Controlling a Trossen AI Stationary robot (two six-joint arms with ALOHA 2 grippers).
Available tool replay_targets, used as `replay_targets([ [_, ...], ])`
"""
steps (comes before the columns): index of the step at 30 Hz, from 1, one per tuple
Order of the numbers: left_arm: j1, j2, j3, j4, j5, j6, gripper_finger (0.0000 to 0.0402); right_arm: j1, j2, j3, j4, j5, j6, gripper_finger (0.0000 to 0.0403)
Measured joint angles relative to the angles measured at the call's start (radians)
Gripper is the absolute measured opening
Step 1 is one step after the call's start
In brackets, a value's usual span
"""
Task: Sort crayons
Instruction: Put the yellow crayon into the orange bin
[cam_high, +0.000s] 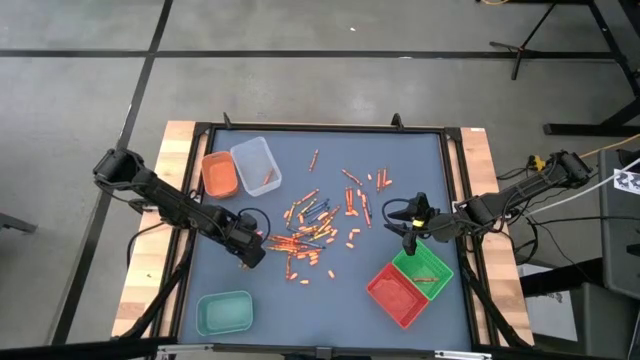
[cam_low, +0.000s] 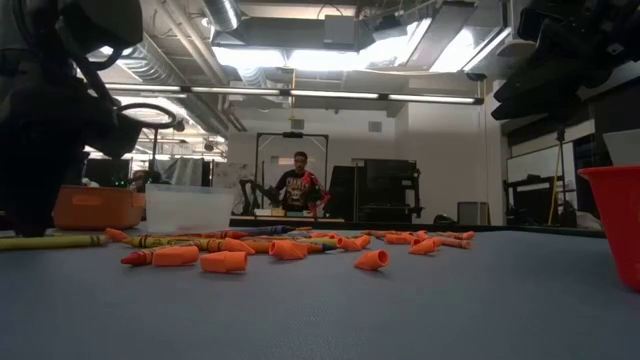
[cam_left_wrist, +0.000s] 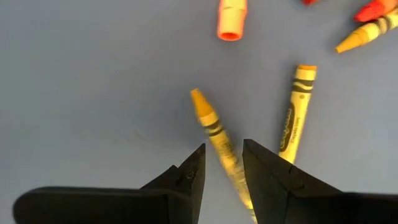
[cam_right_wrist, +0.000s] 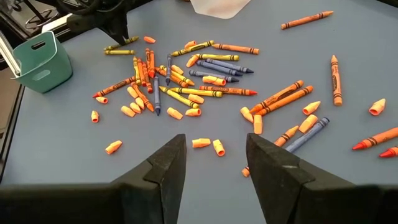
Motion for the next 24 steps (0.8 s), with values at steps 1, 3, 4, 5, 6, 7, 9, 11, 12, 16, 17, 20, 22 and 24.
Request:
replay_targets([
  [1, 0.0, 0.0, 0.0, 0.001, 0.0, 0.0, 0.0092, 0.0, 0.0, 0.0, 0.0, 0.0, 0.0, 0.0166],
  [3, 0.0, 0.0, 0.0, 0.0, 0.0, 0.0, 0.0092, 0.0, 0.0, 0.0, 0.0, 0.0, 0.0, 0.0166],
  [4, 0.0, 0.0, 0.0, -0.001, 0.0, 0.0, 0.0092, 0.0, 0.0, 0.0, 0.0, 0.0, 0.0, 0.0166],
  [5, 0.0, 0.0, 0.0, -0.002, -0.001, 0.0, 0.0092, 0.0, 0.0, 0.0, 0.0, 0.0, 0.0, 0.0166],
  [6, 0.0, 0.0, 0.0, -0.006, -0.001, 0.0, 0.0092, 0.0, 0.0, 0.0, 0.0, 0.0, 0.0, 0.0166],
  [7, 0.0, 0.0, 0.0, -0.012, -0.001, 0.0, 0.0092, 0.0, 0.0, 0.0, 0.0, 0.0, 0.0, 0.0166],
  [9, 0.0, 0.0, 0.0, -0.034, -0.001, 0.0, 0.0092, 0.0, 0.0, 0.0, 0.0, 0.0, 0.0, 0.0166],
  [11, 0.0, 0.0, 0.0, -0.049, -0.001, 0.0, 0.0092, 0.0, 0.0, 0.0, 0.0, 0.0, 0.0, 0.0166],
  [12, 0.0, 0.0, 0.0, -0.055, -0.001, 0.0, 0.0091, 0.0, 0.0, 0.0, 0.0, 0.0, 0.0, 0.0166],
  [16, 0.0, 0.0, 0.0, -0.058, -0.002, 0.0, 0.0091, 0.0, 0.0, 0.0, 0.0, 0.0, 0.0, 0.0166],
  [17, 0.0, 0.0, 0.0, -0.058, -0.002, -0.001, 0.0091, 0.0, 0.0, 0.0, 0.0, 0.0, 0.0, 0.0166],
  [20, 0.0, 0.0, -0.011, -0.055, -0.002, -0.035, 0.0086, 0.0, 0.0, 0.0, 0.0, 0.0, 0.0, 0.0166],
  [22, 0.0, -0.001, -0.021, -0.052, -0.001, -0.055, 0.0078, 0.0, 0.0, 0.0, 0.0, 0.0, 0.0, 0.0166],
  [24, 0.0, -0.003, -0.029, -0.05, 0.006, -0.056, 0.0067, 0.0, 0.0, 0.0, 0.0, 0.0, 0.0, 0.0166],
])
